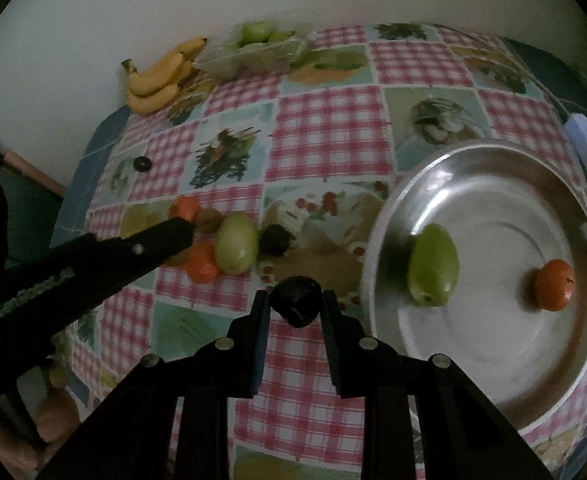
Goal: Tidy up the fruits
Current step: 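Close the left tool on the brown kiwi while the right tool lifts the plum, then carry the kiwi and the dark plum over the steel bowl with both tools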
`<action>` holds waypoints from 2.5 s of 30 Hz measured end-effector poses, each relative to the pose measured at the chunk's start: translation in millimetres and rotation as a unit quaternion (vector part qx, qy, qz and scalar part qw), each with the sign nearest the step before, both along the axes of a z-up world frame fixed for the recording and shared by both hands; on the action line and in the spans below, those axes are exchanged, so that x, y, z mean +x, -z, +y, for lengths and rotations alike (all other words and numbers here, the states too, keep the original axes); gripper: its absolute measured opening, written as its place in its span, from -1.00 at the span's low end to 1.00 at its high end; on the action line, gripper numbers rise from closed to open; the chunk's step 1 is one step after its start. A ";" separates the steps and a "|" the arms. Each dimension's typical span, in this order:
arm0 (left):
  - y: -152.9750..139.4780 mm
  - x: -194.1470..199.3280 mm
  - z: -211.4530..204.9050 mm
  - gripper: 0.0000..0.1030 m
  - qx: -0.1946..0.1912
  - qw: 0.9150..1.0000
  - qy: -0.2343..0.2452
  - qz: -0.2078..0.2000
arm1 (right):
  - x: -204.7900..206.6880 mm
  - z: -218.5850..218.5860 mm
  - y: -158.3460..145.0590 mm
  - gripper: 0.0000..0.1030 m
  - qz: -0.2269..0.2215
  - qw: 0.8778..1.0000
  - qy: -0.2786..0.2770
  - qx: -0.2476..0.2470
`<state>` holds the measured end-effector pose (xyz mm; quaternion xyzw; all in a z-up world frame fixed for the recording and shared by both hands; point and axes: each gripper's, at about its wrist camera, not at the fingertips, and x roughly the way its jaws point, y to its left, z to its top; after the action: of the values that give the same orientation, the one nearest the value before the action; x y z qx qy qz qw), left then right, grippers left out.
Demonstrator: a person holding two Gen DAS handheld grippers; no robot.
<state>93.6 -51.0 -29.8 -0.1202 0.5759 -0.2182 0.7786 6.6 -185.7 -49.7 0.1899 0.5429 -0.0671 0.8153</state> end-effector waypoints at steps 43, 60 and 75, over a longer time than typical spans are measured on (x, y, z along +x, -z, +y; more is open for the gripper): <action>34.8 -96.3 -155.4 -0.47 0.114 0.966 0.229 -0.035 | -78.3 -130.3 15.1 -0.47 0.033 0.977 0.210 0.007; 46.5 -97.0 -161.2 -0.47 0.134 0.962 0.238 -0.026 | -78.3 -129.4 25.9 -0.47 0.056 0.976 0.211 0.012; 49.0 -97.1 -163.1 -0.44 0.136 0.960 0.243 -0.020 | -73.8 -128.2 29.4 -0.46 0.063 0.975 0.211 0.012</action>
<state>-3.6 -214.1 -78.8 0.1346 0.5962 -0.3231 0.7226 -67.2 -313.9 -79.1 0.3048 0.5417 -0.2431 0.7446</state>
